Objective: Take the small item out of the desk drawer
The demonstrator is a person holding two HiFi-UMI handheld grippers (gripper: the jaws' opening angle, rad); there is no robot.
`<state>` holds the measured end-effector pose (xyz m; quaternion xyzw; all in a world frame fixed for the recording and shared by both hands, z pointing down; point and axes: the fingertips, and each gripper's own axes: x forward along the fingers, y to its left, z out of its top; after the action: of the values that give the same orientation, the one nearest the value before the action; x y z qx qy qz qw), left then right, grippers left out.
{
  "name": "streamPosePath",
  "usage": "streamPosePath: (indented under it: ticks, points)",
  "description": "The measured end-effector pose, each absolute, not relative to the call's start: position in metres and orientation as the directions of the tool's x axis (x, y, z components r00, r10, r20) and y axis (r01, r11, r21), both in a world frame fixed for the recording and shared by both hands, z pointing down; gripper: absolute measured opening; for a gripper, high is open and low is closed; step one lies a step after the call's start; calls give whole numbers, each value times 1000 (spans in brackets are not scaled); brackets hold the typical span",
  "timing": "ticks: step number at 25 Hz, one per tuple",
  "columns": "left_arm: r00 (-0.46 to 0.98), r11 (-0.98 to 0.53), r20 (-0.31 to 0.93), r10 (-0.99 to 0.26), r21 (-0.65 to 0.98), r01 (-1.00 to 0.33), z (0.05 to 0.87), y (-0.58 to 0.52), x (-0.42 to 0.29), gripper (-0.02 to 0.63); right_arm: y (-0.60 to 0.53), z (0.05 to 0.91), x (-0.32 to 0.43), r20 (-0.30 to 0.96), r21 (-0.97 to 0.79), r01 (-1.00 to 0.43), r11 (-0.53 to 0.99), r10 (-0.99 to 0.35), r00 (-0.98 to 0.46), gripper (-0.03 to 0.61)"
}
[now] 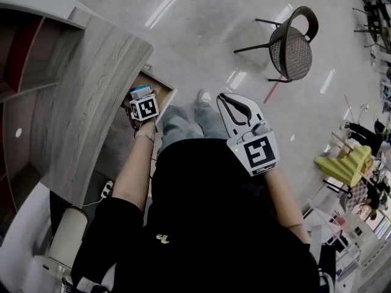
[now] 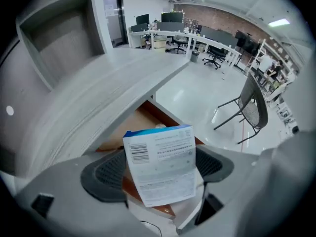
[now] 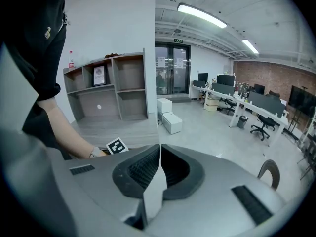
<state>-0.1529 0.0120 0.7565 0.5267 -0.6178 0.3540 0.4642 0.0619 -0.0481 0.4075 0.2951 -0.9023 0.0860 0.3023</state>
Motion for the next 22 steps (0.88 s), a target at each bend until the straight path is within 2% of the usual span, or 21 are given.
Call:
streamPosePath:
  ticks: [11, 17, 22]
  points:
    - [8, 201, 901, -433, 105, -974, 680, 8, -146, 451, -60, 389, 45, 529, -13, -530, 848, -444, -723, 3]
    - [-9, 180, 819, -574, 115, -977, 613, -14, -157, 451, -66, 380, 32, 484, -42, -504, 863, -424, -765, 3]
    - [-28, 186, 763, -646, 121, -975, 549, -23, -165, 451, -70, 365, 19, 445, -69, -488, 870, -411, -796, 2]
